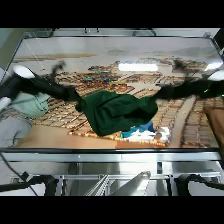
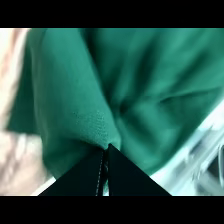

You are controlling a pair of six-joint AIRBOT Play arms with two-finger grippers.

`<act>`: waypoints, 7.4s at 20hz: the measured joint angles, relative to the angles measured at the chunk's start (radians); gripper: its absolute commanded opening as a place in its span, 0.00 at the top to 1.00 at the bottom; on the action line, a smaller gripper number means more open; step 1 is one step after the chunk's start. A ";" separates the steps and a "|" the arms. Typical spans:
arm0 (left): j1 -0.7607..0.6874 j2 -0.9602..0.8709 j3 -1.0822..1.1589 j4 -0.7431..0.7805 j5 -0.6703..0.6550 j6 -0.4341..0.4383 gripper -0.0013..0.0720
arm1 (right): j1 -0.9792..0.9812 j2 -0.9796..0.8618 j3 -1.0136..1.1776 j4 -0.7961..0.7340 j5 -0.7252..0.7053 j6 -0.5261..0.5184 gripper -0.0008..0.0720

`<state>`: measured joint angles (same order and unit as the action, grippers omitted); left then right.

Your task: Fold the shirts.

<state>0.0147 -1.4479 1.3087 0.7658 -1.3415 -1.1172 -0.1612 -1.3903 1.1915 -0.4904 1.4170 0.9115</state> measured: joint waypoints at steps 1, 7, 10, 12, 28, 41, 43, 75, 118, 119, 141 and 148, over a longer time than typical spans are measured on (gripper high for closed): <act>0.016 0.049 0.063 -0.007 -0.003 -0.009 0.96 | -0.030 0.047 0.069 0.040 -0.010 0.000 0.96; 0.147 0.386 0.395 -0.031 -0.026 -0.058 0.95 | -0.203 0.341 0.367 0.161 -0.137 0.007 0.96; 0.188 0.510 0.461 -0.034 -0.077 -0.072 0.95 | -0.247 0.479 0.418 0.180 -0.167 -0.018 0.96; 0.200 0.568 0.481 -0.028 -0.092 -0.076 0.95 | -0.259 0.542 0.431 0.179 -0.202 -0.047 0.96; 0.100 0.050 0.064 0.061 -0.091 0.004 0.00 | -0.061 -0.213 0.357 0.106 -0.160 0.005 0.36; 0.164 -0.024 -0.225 0.006 -0.199 -0.015 0.01 | -0.183 -0.334 0.349 -0.211 0.026 0.095 0.40; 0.124 0.031 -0.359 0.003 -0.148 -0.027 0.01 | -0.177 -0.365 0.348 -0.239 0.014 0.111 0.40; -0.216 0.174 -0.846 -0.236 0.528 -0.084 0.95 | -0.162 -0.440 0.346 -0.064 -0.030 -0.005 0.40; 0.461 0.647 -0.629 -0.384 -0.076 0.095 0.95 | -0.146 -0.130 0.141 -0.019 0.202 0.066 0.96; 0.462 0.697 -0.545 -0.399 -0.109 0.084 0.95 | -0.167 -0.029 0.146 0.029 0.200 0.045 0.96; 0.369 0.305 0.316 -0.344 -0.201 -0.112 0.95 | -0.298 0.469 -0.028 0.060 -0.341 -0.025 0.96; 0.142 -0.288 0.390 -0.153 -0.100 -0.016 0.95 | -0.145 -0.068 -0.067 0.182 -0.525 -0.156 0.96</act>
<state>0.1566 -1.7359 1.6985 0.6132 -1.4418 -1.1332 -0.3061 -1.4582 1.1248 -0.3084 0.8925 0.7551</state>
